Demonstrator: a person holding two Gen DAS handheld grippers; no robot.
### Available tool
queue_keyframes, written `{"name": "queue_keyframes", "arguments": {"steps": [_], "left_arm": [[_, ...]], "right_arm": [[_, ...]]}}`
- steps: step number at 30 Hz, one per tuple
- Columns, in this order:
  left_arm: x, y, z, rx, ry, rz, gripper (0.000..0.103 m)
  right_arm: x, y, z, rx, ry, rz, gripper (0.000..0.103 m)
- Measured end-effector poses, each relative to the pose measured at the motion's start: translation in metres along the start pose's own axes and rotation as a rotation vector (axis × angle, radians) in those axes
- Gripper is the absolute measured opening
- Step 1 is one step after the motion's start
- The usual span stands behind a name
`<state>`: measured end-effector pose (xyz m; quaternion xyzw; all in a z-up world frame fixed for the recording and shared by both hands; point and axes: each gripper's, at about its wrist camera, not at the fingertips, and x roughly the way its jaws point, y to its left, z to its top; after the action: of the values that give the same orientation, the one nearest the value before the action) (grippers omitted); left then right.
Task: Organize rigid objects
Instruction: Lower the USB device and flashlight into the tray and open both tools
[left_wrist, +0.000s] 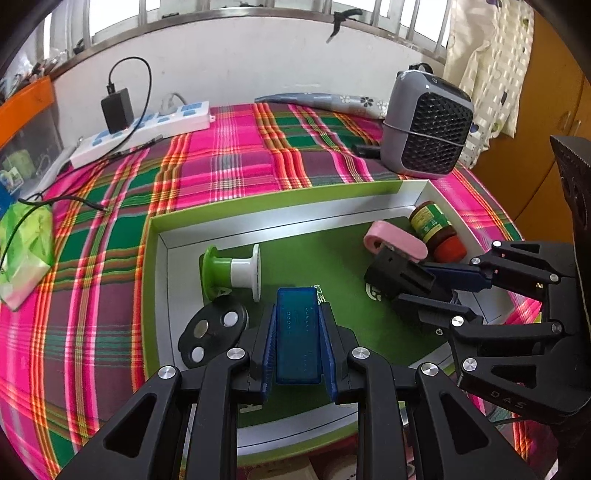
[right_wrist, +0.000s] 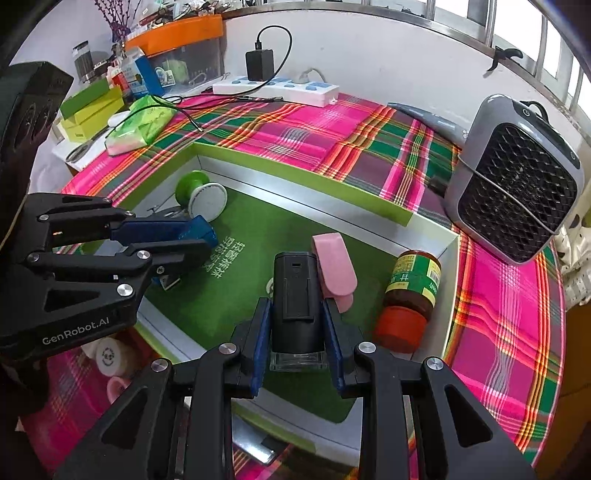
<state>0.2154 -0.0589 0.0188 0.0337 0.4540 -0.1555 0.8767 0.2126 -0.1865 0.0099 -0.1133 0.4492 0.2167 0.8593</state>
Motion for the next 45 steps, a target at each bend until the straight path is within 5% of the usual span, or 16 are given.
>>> {"name": "queue_keyframes", "arguments": {"steps": [45], "left_arm": [[-0.007, 0.0, -0.003, -0.017, -0.006, 0.016, 0.03]], "right_arm": [[-0.002, -0.003, -0.003, 0.031, -0.024, -0.002, 0.034]]}}
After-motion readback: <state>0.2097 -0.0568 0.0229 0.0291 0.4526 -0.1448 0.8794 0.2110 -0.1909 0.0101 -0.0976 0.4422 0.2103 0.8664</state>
